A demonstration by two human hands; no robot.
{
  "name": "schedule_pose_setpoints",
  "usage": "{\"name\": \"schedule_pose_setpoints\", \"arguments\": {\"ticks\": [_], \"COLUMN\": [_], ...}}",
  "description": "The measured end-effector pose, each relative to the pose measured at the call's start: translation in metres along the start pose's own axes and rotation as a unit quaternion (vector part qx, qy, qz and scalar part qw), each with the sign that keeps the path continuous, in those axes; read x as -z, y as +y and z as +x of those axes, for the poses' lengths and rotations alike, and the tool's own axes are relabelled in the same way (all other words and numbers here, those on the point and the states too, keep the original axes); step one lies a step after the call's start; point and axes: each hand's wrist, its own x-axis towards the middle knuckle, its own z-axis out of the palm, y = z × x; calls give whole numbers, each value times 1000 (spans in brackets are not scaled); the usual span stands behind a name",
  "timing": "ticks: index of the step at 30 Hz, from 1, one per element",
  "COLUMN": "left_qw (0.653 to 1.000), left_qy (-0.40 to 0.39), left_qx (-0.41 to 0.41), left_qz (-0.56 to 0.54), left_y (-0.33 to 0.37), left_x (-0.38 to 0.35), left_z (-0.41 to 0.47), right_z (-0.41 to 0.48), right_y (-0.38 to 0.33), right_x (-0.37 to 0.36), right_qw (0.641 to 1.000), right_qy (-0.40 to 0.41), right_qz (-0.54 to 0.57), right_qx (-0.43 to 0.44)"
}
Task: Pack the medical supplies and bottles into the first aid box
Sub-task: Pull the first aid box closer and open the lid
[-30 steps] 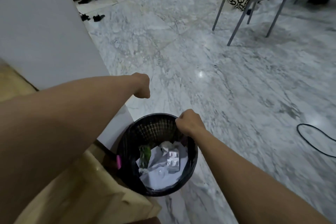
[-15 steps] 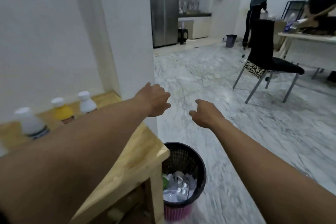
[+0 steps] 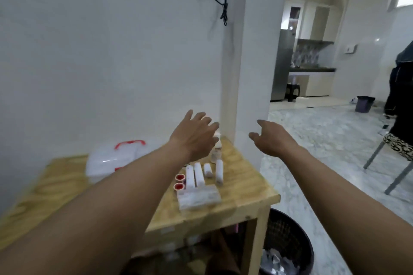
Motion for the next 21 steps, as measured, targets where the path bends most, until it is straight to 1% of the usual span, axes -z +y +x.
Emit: {"name": "schedule_pose_setpoints", "arguments": {"ticks": [6, 10, 12, 15, 17, 19, 21], "left_qw": [994, 983, 974, 962, 954, 948, 945], "left_qy": [-34, -52, -47, -37, -52, -65, -55], "left_qx": [107, 176, 214, 261, 284, 297, 302], "left_qz": [0, -25, -47, -73, -82, -98, -114], "left_y": [-60, -80, -85, -90, -92, -91, -90], "left_x": [-2, -14, -20, -31, -39, -48, -55], "left_z": [-85, -129, -147, -165, -174, -182, -187], "right_z": [-22, -29, -32, -33, -33, -34, -35], "right_y": [-86, -137, -158, -182, -192, -200, -206], "right_x": [-25, -48, -60, -80, -91, -101, -109], "right_qw": [994, 984, 978, 970, 967, 962, 957], "right_qy": [-20, -54, -68, -81, -75, -73, -80], "right_qz": [12, 19, 22, 30, 31, 29, 25], "right_qx": [106, 170, 196, 228, 242, 260, 279]}}
